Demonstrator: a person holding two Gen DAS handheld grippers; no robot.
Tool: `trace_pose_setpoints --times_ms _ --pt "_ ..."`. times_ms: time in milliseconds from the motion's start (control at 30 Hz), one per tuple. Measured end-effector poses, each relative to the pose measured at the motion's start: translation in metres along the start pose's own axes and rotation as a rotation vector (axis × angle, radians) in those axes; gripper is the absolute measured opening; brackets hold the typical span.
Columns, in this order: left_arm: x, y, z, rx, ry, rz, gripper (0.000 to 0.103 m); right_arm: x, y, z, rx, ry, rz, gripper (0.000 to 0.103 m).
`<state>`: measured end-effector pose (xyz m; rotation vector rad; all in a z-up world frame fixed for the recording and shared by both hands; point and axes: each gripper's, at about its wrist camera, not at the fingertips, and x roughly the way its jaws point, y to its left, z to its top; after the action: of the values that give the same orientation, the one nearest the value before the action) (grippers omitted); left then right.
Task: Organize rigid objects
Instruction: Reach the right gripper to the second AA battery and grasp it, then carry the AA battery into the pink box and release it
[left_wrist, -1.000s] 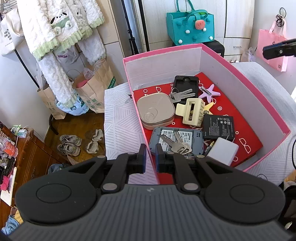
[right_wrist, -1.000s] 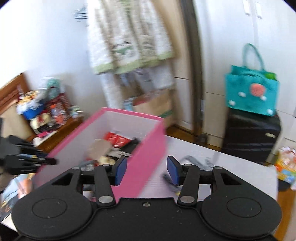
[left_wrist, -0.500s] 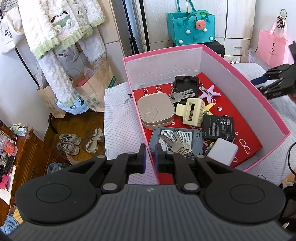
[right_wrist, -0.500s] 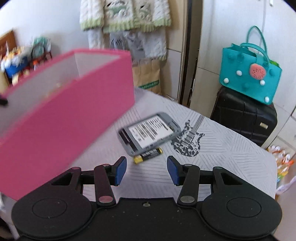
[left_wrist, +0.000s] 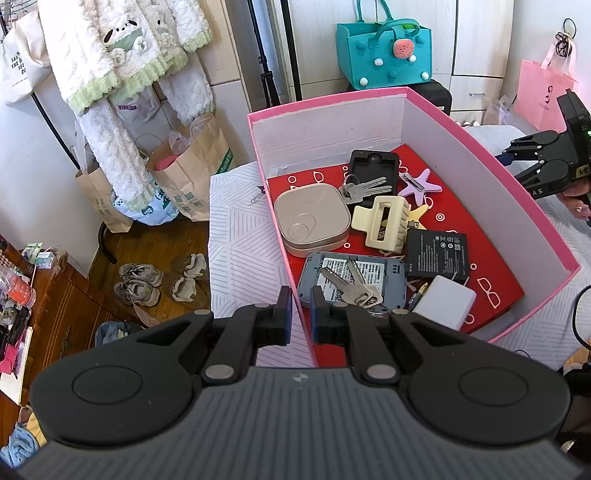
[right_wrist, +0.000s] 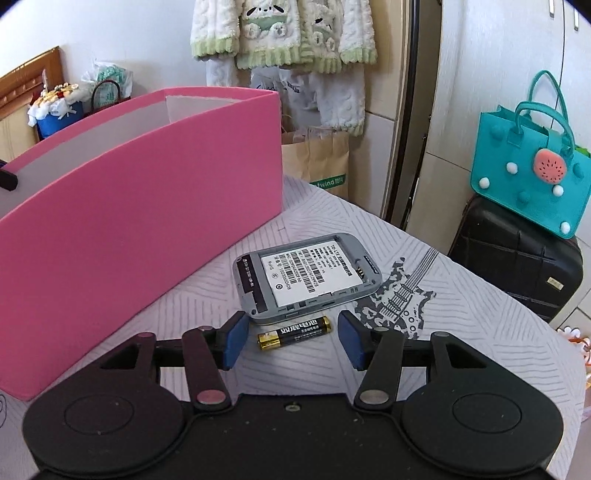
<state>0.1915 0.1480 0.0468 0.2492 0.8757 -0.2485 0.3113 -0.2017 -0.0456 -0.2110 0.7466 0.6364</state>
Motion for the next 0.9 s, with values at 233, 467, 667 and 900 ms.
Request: trace_pose_setpoints --times_ms 233,467,667,900 --pt "0.0 0.0 -0.001 -0.001 -0.001 -0.002 0.009 -0.005 0.009 0.001 0.009 0.009 -0.031 0.047" --pt "0.0 0.0 0.0 0.001 -0.001 0.001 0.009 -0.035 0.02 0.011 0.05 -0.066 -0.056 0.047" --pt "0.001 -0.001 -0.001 -0.008 -0.004 -0.005 0.009 -0.077 0.046 0.041 0.034 -0.21 0.019 0.047" --pt "0.0 -0.002 -0.001 -0.015 -0.009 -0.007 0.009 -0.084 0.086 0.077 -0.019 -0.261 0.182 0.047"
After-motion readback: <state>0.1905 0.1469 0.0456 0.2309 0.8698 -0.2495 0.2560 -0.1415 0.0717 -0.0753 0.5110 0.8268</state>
